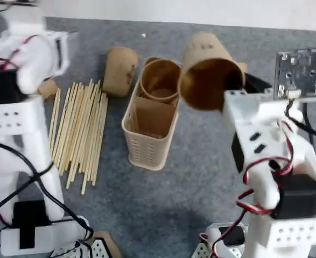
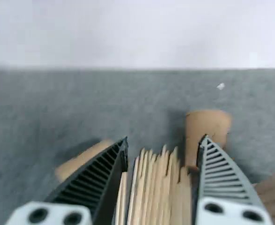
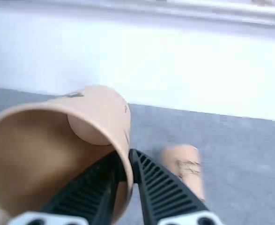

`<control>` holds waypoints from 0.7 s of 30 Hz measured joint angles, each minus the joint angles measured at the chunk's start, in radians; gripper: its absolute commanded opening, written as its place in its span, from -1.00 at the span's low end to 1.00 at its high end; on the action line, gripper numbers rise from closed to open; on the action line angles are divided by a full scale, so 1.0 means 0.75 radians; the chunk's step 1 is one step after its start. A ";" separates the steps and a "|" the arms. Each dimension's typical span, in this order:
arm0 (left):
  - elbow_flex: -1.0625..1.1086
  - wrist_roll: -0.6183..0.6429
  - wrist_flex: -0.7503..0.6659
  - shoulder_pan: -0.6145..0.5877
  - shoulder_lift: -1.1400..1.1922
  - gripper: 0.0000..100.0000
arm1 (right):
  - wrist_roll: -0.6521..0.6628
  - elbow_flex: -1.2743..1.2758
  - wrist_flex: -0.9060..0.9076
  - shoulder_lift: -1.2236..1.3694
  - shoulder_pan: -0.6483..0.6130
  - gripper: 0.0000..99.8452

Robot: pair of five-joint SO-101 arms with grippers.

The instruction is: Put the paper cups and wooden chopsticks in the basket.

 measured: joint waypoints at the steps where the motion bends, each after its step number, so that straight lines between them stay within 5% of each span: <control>1: 0.000 0.000 0.018 -0.035 0.000 -0.50 | -0.014 -0.029 -0.004 0.039 -0.016 -0.99; 8: 0.045 0.000 0.045 -0.243 0.000 -0.50 | -0.041 -0.327 0.125 0.542 -0.119 -0.99; 21: 0.360 0.000 -0.200 -0.309 0.000 -0.50 | -0.057 -1.266 0.671 1.277 -0.186 -0.99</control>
